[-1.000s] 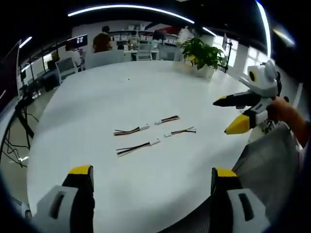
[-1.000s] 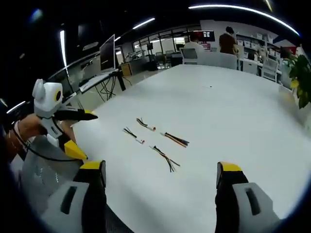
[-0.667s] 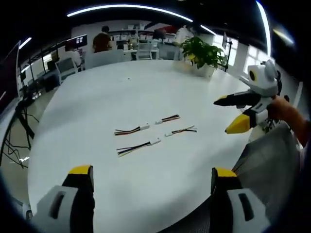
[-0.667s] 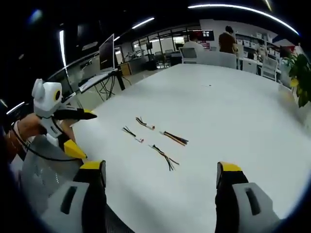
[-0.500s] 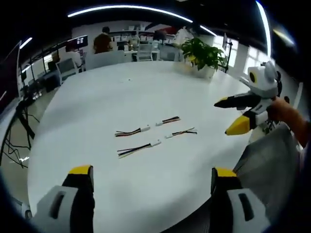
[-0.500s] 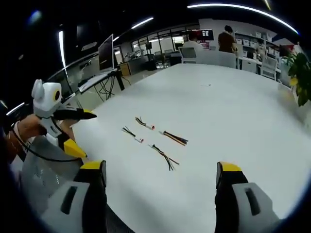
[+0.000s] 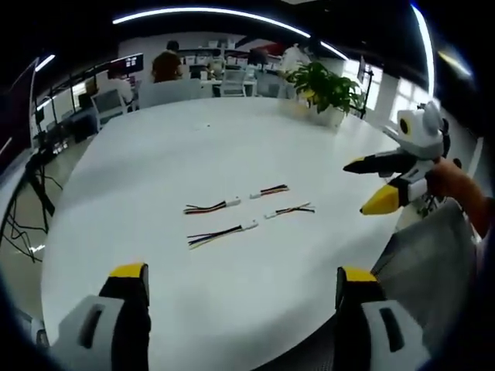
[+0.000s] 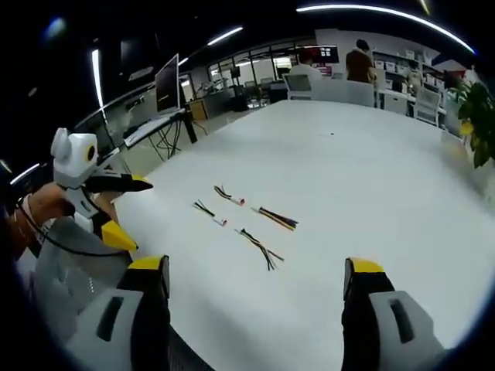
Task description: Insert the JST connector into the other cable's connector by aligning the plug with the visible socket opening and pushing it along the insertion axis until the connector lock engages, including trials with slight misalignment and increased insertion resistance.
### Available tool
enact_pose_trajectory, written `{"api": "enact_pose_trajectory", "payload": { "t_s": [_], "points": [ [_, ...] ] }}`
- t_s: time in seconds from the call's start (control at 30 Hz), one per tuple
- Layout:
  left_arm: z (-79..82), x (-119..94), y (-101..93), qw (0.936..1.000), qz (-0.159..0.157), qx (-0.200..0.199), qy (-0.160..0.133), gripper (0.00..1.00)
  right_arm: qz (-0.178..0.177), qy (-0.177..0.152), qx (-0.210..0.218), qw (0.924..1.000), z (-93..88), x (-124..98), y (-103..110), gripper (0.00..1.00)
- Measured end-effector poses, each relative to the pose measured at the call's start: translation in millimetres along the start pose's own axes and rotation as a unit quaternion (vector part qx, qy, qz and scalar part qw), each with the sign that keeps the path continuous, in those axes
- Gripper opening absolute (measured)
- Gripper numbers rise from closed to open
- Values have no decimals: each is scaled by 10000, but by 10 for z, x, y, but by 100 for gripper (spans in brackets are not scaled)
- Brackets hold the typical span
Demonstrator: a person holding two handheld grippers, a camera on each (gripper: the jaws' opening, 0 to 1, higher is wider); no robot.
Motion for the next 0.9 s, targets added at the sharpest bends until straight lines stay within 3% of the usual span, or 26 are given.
{"api": "enact_pose_trajectory", "payload": {
  "t_s": [0.5,0.9],
  "points": [
    [16,14,46,10000,5,-84,-15,99,21,2,-41,10000,33,18,30,92],
    [14,90,59,9998,-150,-73,-78,99,-171,92,1,9998,-4,-18,-13,91]
  ]
}}
Point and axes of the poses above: the point that each gripper's makers call its tool centre point, and the gripper's own axes: x roughly forward along the fingers, y roughly to its left, z roughly out of its top, the point moved 10 cm from there along -x, roughly backward along the fingers
